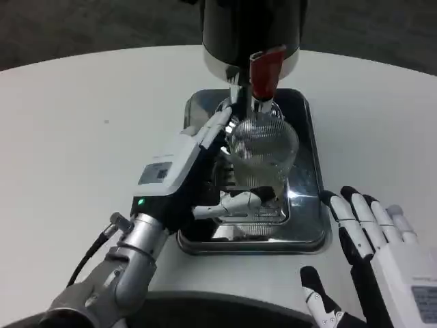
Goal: Grasp the cup under the faucet to collect the drink, then remove the cup.
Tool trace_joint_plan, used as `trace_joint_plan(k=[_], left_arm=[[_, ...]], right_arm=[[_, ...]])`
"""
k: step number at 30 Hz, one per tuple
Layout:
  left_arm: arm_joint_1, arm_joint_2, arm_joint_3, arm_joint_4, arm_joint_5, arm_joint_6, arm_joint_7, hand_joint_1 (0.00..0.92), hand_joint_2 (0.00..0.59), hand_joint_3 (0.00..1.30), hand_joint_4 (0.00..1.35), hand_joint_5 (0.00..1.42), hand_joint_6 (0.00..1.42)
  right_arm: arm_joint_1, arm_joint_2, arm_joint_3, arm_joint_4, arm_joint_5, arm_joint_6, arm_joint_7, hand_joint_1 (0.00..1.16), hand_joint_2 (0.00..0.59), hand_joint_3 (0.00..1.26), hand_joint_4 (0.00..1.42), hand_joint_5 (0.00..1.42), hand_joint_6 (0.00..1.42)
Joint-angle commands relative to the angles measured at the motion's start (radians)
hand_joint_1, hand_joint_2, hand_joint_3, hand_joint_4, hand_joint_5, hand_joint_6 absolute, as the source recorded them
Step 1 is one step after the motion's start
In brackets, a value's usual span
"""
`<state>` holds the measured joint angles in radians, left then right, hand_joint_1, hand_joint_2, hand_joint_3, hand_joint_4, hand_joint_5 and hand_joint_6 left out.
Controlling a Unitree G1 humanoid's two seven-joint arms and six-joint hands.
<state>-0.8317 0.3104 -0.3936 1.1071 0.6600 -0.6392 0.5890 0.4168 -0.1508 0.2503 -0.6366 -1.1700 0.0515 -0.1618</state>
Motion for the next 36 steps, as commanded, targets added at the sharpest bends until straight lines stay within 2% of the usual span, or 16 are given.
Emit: trace_joint_plan(k=[1, 2, 4, 7, 14, 18, 22, 26, 31, 36], left_arm=[[0.052, 0.03, 0.036, -0.049, -0.043, -0.04, 0.001, 0.043, 0.009, 0.02, 0.0, 0.26, 0.09], [0.061, 0.034, 0.043, -0.06, -0.05, -0.047, -0.001, 0.009, 0.003, 0.01, 0.0, 0.25, 0.08], [0.109, 0.053, 0.077, -0.12, -0.09, -0.076, -0.02, 0.0, 0.012, 0.01, 0.0, 0.23, 0.08], [0.167, 0.073, 0.121, -0.207, -0.148, -0.093, -0.073, 0.0, 0.071, 0.0, 0.0, 0.18, 0.03], [0.314, 0.111, 0.25, -0.482, -0.323, -0.077, -0.255, 0.0, 0.109, 0.0, 0.0, 0.14, 0.01], [0.341, 0.129, 0.314, -0.616, -0.564, -0.082, -0.481, 0.0, 0.144, 0.0, 0.0, 0.01, 0.0], [0.334, 0.15, 0.358, -0.724, -0.721, -0.053, -0.668, 0.0, 0.186, 0.0, 0.0, 0.0, 0.0], [0.292, 0.173, 0.396, -0.831, -0.892, 0.021, -0.856, 0.0, 0.233, 0.0, 0.0, 0.0, 0.0], [0.247, 0.175, 0.437, -0.922, -1.076, 0.162, -1.057, 0.0, 0.243, 0.0, 0.0, 0.01, 0.02], [0.195, 0.174, 0.49, -0.977, -1.217, 0.313, -1.184, 0.0, 0.241, 0.0, 0.0, 0.03, 0.02]], right_arm=[[0.003, 0.006, 0.0, 0.001, 0.007, 0.004, 0.012, 0.45, 0.472, 0.09, 0.03, 0.05, 0.05], [0.002, 0.007, 0.0, 0.001, 0.007, 0.004, 0.012, 0.45, 0.472, 0.09, 0.03, 0.05, 0.05], [0.0, 0.008, -0.001, 0.004, 0.01, 0.005, 0.014, 0.45, 0.472, 0.09, 0.03, 0.05, 0.05], [-0.004, 0.009, -0.001, 0.009, 0.014, 0.004, 0.016, 0.45, 0.472, 0.1, 0.03, 0.05, 0.05], [-0.022, 0.012, 0.01, 0.024, 0.017, 0.006, 0.026, 0.46, 0.478, 0.1, 0.03, 0.05, 0.05], [-0.034, 0.019, 0.021, 0.032, 0.016, 0.009, 0.033, 0.46, 0.479, 0.1, 0.03, 0.05, 0.05], [-0.038, 0.029, 0.029, 0.039, 0.016, 0.013, 0.032, 0.46, 0.482, 0.1, 0.03, 0.05, 0.05], [-0.036, 0.036, 0.039, 0.042, 0.013, 0.019, 0.032, 0.46, 0.484, 0.11, 0.03, 0.06, 0.05], [-0.034, 0.037, 0.046, 0.041, 0.011, 0.027, 0.032, 0.46, 0.486, 0.11, 0.03, 0.06, 0.05], [-0.038, 0.037, 0.049, 0.04, 0.017, 0.035, 0.04, 0.47, 0.487, 0.11, 0.03, 0.06, 0.09]])
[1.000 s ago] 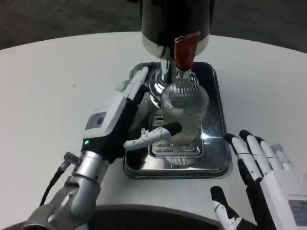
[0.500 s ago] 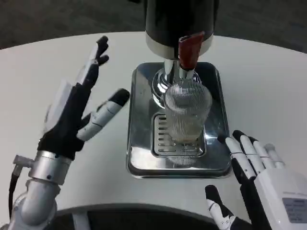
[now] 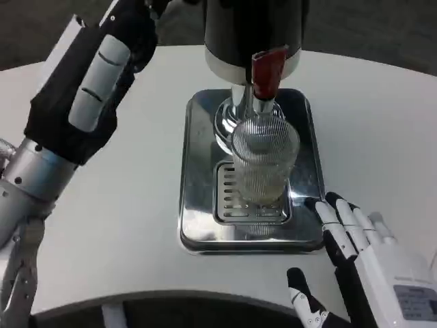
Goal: Grasp the cup under the faucet to collect the drink, then remove the cup.
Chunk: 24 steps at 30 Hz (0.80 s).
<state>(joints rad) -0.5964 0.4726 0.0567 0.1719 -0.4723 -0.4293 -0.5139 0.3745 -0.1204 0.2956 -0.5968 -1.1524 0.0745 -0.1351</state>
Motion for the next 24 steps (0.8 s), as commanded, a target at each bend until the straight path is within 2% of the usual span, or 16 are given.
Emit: trace_joint_plan(k=[1, 6, 10, 14, 24], left_arm=[[-0.059, 0.018, 0.045, -0.045, -0.115, 0.154, -0.112, 0.0, 0.241, 0.0, 0.0, 0.03, 0.02], [-0.148, 0.032, 0.057, -0.002, -0.179, 0.339, -0.249, 0.0, 0.236, 0.0, 0.0, 0.03, 0.0], [-0.213, 0.025, 0.054, 0.055, -0.155, 0.404, -0.326, 0.0, 0.227, 0.0, 0.0, 0.03, 0.0], [-0.259, -0.002, 0.047, 0.122, -0.121, 0.409, -0.377, 0.0, 0.226, 0.0, 0.0, 0.05, 0.0], [-0.331, -0.061, 0.014, 0.278, 0.01, 0.362, -0.443, 0.0, 0.22, 0.0, 0.0, 0.06, 0.02]], right_arm=[[0.004, 0.006, 0.004, 0.0, 0.0, 0.012, 0.014, 0.47, 0.487, 0.11, 0.03, 0.06, 0.09], [0.002, 0.008, 0.007, 0.0, 0.008, 0.017, 0.017, 0.47, 0.487, 0.11, 0.03, 0.06, 0.09], [0.0, 0.01, 0.009, 0.001, 0.01, 0.02, 0.018, 0.47, 0.487, 0.11, 0.03, 0.06, 0.1], [0.0, 0.012, 0.006, -0.001, 0.016, 0.026, 0.02, 0.47, 0.487, 0.11, 0.03, 0.06, 0.1], [-0.012, 0.008, -0.007, -0.006, 0.026, 0.036, 0.021, 0.47, 0.487, 0.11, 0.04, 0.07, 0.11]])
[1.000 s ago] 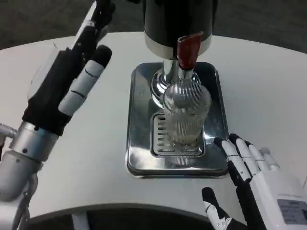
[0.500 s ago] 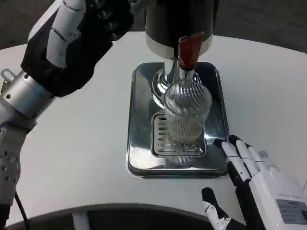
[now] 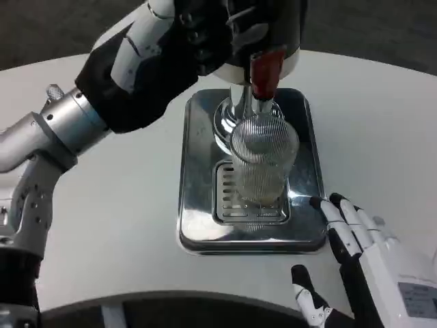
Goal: Grasp the cup under the faucet to collect the drink, then remove the cup.
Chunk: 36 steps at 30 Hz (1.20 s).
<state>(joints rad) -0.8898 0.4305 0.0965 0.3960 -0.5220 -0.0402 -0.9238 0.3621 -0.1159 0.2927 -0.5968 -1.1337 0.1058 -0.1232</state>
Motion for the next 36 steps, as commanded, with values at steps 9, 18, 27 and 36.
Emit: trace_joint_plan(k=[9, 18, 27, 36], left_arm=[[-0.022, -0.037, -0.056, 0.053, 0.144, -0.078, -0.074, 0.0, 0.205, 0.0, 0.0, 0.08, 0.02], [-0.013, -0.007, -0.081, 0.019, 0.218, -0.149, -0.093, 0.0, 0.2, 0.0, 0.0, 0.08, 0.03], [-0.013, 0.072, -0.124, -0.054, 0.351, -0.318, -0.079, 0.0, 0.192, 0.0, 0.0, 0.08, 0.05], [0.033, 0.136, -0.145, -0.099, 0.454, -0.502, -0.027, 0.0, 0.176, 0.0, 0.0, 0.09, 0.05]], right_arm=[[0.0, -0.002, -0.014, 0.001, 0.021, 0.005, 0.013, 0.47, 0.487, 0.11, 0.04, 0.07, 0.11], [-0.007, -0.001, -0.009, 0.011, 0.027, 0.007, 0.016, 0.47, 0.487, 0.11, 0.05, 0.07, 0.11], [-0.009, 0.0, -0.007, 0.01, 0.025, 0.016, 0.026, 0.48, 0.479, 0.11, 0.05, 0.07, 0.11], [-0.018, 0.0, -0.006, 0.017, 0.029, 0.02, 0.027, 0.48, 0.477, 0.11, 0.05, 0.07, 0.11]])
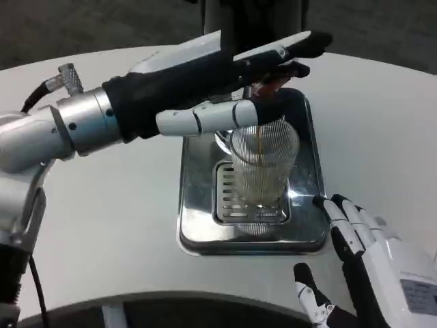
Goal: Grasp the cup under the faucet to collect the drink, then remove the cup.
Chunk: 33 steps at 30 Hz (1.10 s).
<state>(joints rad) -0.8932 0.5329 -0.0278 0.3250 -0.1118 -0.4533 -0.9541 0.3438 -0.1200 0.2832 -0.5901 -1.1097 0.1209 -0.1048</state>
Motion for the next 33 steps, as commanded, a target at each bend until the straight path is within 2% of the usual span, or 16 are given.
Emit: trace_joint_plan(k=[1, 9, 15, 22, 30, 33], left_arm=[[0.04, 0.039, -0.022, -0.027, 0.049, -0.104, 0.009, 0.0, 0.176, 0.0, 0.0, 0.08, 0.05], [0.086, 0.085, -0.036, -0.041, 0.101, -0.236, 0.056, 0.0, 0.163, 0.0, 0.0, 0.07, 0.05], [0.102, 0.1, -0.046, -0.044, 0.139, -0.296, 0.11, 0.0, 0.145, 0.0, 0.0, 0.07, 0.04], [0.113, 0.114, -0.05, -0.047, 0.151, -0.314, 0.148, 0.0, 0.142, 0.0, 0.0, 0.07, 0.04], [0.124, 0.129, -0.049, -0.063, 0.153, -0.317, 0.176, 0.0, 0.139, 0.0, 0.0, 0.07, 0.04], [0.129, 0.131, -0.047, -0.065, 0.144, -0.31, 0.18, 0.0, 0.14, 0.0, 0.0, 0.07, 0.05]], right_arm=[[0.0, 0.003, 0.002, 0.01, 0.007, 0.004, 0.007, 0.48, 0.477, 0.11, 0.05, 0.07, 0.11], [0.005, -0.004, -0.009, 0.003, 0.017, 0.006, 0.011, 0.49, 0.475, 0.11, 0.05, 0.06, 0.13], [-0.003, 0.011, -0.01, 0.007, 0.039, 0.017, 0.015, 0.5, 0.454, 0.1, 0.05, 0.07, 0.13], [-0.036, 0.036, -0.035, 0.03, 0.131, 0.036, 0.031, 0.49, 0.387, 0.07, 0.03, 0.05, 0.13], [-0.13, 0.067, -0.062, 0.098, 0.265, 0.058, 0.047, 0.53, 0.312, 0.0, 0.0, 0.0, 0.1], [-0.171, 0.075, -0.07, 0.13, 0.292, 0.069, 0.045, 0.56, 0.289, 0.0, 0.0, 0.0, 0.09]])
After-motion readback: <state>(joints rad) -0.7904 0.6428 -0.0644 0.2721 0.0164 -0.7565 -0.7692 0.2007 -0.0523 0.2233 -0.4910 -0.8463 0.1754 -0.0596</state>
